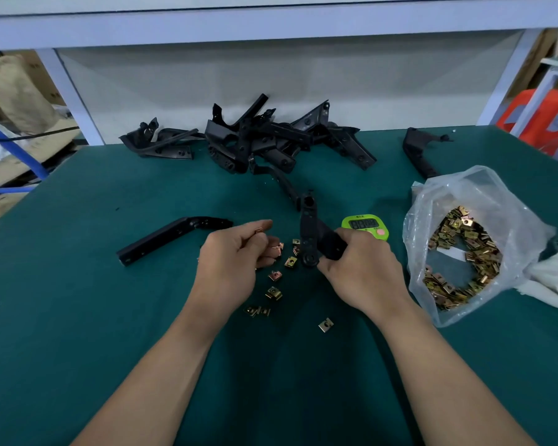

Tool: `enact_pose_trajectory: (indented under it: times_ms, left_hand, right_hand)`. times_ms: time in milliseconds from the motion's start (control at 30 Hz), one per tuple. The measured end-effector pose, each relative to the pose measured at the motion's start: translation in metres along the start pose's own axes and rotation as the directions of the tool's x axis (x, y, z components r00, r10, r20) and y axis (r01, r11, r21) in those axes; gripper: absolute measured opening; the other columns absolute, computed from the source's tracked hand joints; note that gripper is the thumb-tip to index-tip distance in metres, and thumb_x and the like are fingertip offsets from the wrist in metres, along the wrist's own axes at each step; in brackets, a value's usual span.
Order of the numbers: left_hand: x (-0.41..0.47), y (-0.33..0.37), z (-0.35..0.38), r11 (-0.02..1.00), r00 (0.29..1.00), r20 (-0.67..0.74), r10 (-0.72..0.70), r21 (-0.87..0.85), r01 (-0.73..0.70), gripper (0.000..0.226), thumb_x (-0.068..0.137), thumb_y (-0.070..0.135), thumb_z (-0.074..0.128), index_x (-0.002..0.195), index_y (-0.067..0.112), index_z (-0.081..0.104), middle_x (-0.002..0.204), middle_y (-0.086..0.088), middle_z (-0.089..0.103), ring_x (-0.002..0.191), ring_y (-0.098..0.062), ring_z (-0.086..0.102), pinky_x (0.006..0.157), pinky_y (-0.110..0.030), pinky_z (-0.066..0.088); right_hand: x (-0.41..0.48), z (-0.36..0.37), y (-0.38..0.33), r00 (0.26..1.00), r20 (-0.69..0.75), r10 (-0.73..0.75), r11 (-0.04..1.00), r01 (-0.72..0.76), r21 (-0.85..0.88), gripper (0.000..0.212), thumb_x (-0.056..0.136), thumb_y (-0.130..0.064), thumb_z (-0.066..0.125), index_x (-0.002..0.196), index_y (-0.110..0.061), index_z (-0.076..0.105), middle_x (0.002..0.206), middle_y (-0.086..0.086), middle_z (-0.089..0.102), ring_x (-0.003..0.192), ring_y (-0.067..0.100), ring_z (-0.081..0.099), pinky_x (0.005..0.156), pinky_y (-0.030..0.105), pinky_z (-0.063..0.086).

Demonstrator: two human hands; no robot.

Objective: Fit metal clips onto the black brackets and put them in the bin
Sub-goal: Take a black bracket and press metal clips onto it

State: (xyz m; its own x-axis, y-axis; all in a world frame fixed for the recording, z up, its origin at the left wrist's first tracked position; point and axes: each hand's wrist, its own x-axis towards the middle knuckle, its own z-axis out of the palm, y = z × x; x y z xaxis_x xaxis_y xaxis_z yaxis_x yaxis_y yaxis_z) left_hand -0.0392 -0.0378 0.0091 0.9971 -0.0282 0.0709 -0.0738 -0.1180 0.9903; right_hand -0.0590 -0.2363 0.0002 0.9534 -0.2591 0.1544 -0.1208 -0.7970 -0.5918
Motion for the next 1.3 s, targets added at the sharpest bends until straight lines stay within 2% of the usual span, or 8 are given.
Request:
enact_pose_trajectory:
  times_ms: [133, 367, 600, 767, 933, 1067, 1167, 1300]
  left_hand:
    - [-0.003, 0.002, 0.002, 0.998, 0.996, 0.088, -0.014, -0.066, 0.020, 0.033, 0.106, 0.003, 0.046, 0.129, 0.019, 0.064, 0.092, -0.004, 0.079, 0.086, -0.018, 0.076, 0.074, -0.020, 0.059]
    - [-0.009, 0.013, 0.003, 0.975, 0.994, 0.099, -0.044, -0.211, 0.064, 0.015, 0.103, 0.003, 0.054, 0.100, 0.009, 0.067, 0.083, -0.016, 0.077, 0.066, -0.024, 0.072, 0.062, -0.032, 0.060]
    - [-0.009, 0.016, 0.000, 0.958, 0.980, 0.162, -0.113, -0.245, 0.151, 0.025, 0.097, 0.006, 0.066, 0.089, 0.022, 0.083, 0.094, -0.012, 0.079, 0.081, -0.020, 0.077, 0.069, -0.024, 0.061]
    - [-0.006, 0.013, 0.000, 0.960, 0.970, 0.210, -0.123, -0.223, 0.170, 0.026, 0.101, 0.002, 0.058, 0.099, 0.015, 0.080, 0.086, -0.007, 0.077, 0.073, -0.014, 0.069, 0.070, -0.021, 0.058]
    - [-0.003, 0.012, -0.004, 0.970, 0.964, 0.223, -0.148, -0.155, 0.185, 0.036, 0.103, 0.003, 0.051, 0.107, 0.023, 0.081, 0.081, 0.001, 0.066, 0.070, -0.008, 0.053, 0.072, -0.020, 0.049]
    - [-0.003, 0.016, -0.011, 0.978, 0.965, 0.257, -0.050, -0.186, 0.100, 0.032, 0.097, 0.008, 0.066, 0.123, 0.025, 0.068, 0.081, -0.002, 0.072, 0.069, -0.009, 0.061, 0.069, -0.019, 0.051]
    - [-0.003, 0.017, -0.013, 0.961, 0.977, 0.210, -0.046, -0.259, 0.101, 0.032, 0.072, 0.022, 0.083, 0.101, 0.011, 0.074, 0.085, -0.009, 0.077, 0.066, -0.012, 0.068, 0.064, -0.020, 0.054]
    - [-0.003, 0.015, -0.013, 0.962, 0.984, 0.179, -0.027, -0.263, 0.074, 0.020, 0.071, 0.026, 0.080, 0.088, 0.015, 0.082, 0.082, -0.008, 0.076, 0.065, -0.011, 0.065, 0.064, -0.021, 0.054]
  right_hand:
    - [0.001, 0.000, 0.000, 1.000, 0.004, -0.003, 1.000, 0.003, 0.002, 0.017, 0.077, -0.041, 0.071, 0.088, -0.032, 0.064, 0.066, -0.011, 0.062, 0.066, 0.017, 0.059, 0.057, 0.031, 0.041]
    - [0.001, 0.001, 0.001, 1.000, 0.009, -0.017, 1.000, 0.017, -0.006, 0.018, 0.078, -0.042, 0.071, 0.093, -0.034, 0.066, 0.069, -0.012, 0.062, 0.071, 0.023, 0.061, 0.062, 0.033, 0.047]
    - [-0.001, 0.000, -0.002, 1.000, 0.010, -0.014, 1.000, 0.014, -0.015, 0.017, 0.078, -0.041, 0.071, 0.091, -0.033, 0.065, 0.069, -0.011, 0.062, 0.071, 0.024, 0.060, 0.062, 0.033, 0.045]
    - [-0.001, -0.001, -0.003, 1.000, 0.007, -0.014, 1.000, 0.014, -0.006, 0.016, 0.078, -0.040, 0.070, 0.092, -0.034, 0.065, 0.070, -0.012, 0.063, 0.072, 0.024, 0.061, 0.064, 0.034, 0.049]
    - [-0.003, -0.001, -0.002, 0.999, 0.010, -0.049, 0.998, 0.049, -0.032, 0.018, 0.077, -0.039, 0.072, 0.091, -0.033, 0.062, 0.069, -0.012, 0.062, 0.070, 0.023, 0.060, 0.064, 0.034, 0.048]
    - [-0.004, -0.001, -0.002, 0.994, -0.015, -0.106, 0.990, 0.104, -0.100, 0.019, 0.076, -0.036, 0.074, 0.089, -0.034, 0.060, 0.064, -0.015, 0.055, 0.066, 0.024, 0.054, 0.060, 0.031, 0.037]
    - [-0.004, -0.003, -0.002, 0.992, -0.018, -0.123, 0.984, 0.119, -0.131, 0.020, 0.076, -0.034, 0.075, 0.088, -0.036, 0.059, 0.063, -0.015, 0.053, 0.066, 0.026, 0.054, 0.059, 0.030, 0.035]
    - [-0.004, -0.004, -0.004, 0.993, -0.015, -0.115, 0.985, 0.112, -0.128, 0.020, 0.074, -0.033, 0.076, 0.085, -0.035, 0.060, 0.061, -0.014, 0.053, 0.063, 0.023, 0.051, 0.055, 0.028, 0.031]
